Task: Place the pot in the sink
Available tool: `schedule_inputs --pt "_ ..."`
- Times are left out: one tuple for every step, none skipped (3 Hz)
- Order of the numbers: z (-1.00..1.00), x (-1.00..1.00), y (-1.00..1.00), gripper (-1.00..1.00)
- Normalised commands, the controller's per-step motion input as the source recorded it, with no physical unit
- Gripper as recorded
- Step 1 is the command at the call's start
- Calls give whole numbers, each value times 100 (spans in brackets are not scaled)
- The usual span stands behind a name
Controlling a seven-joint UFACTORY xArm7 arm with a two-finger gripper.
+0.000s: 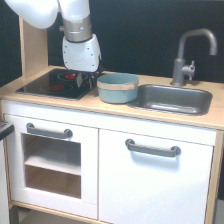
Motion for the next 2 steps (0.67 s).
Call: schedule_inputs --pt "-82 100 49 -100" --pt "19 60 100 38"
